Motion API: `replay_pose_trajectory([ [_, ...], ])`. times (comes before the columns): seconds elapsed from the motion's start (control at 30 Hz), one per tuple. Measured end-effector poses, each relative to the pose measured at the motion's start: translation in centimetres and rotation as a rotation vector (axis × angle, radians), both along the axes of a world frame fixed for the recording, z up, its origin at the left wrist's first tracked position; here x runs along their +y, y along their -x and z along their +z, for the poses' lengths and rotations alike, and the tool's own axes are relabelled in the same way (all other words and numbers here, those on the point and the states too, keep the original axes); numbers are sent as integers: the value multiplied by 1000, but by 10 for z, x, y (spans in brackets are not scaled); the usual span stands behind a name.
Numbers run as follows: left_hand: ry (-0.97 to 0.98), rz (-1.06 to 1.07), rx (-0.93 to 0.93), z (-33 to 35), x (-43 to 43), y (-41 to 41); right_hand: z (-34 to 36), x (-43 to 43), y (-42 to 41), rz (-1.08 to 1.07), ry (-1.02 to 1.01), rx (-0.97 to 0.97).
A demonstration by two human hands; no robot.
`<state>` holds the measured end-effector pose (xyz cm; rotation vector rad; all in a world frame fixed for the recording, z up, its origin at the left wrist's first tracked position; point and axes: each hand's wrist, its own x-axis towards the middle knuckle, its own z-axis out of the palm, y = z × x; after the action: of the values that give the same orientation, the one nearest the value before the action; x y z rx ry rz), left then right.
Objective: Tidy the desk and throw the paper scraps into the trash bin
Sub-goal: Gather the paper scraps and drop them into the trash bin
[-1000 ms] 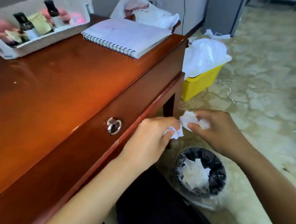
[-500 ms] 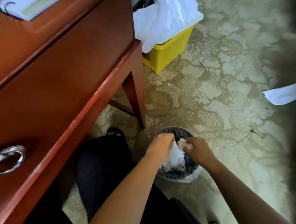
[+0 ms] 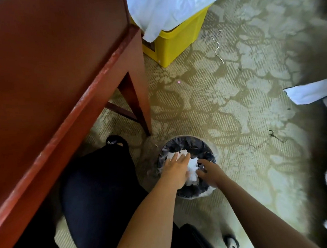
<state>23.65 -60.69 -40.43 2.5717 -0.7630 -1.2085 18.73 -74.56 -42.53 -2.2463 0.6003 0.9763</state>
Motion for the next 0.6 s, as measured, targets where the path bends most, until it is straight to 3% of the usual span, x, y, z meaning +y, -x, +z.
replay_pose_trajectory([
  [0.3, -80, -45, -118, 39, 18, -6, 61, 8, -24, 108, 27, -226],
  [0.6, -143, -147, -579, 151, 87, 2, 171, 43, -54, 317, 110, -673],
])
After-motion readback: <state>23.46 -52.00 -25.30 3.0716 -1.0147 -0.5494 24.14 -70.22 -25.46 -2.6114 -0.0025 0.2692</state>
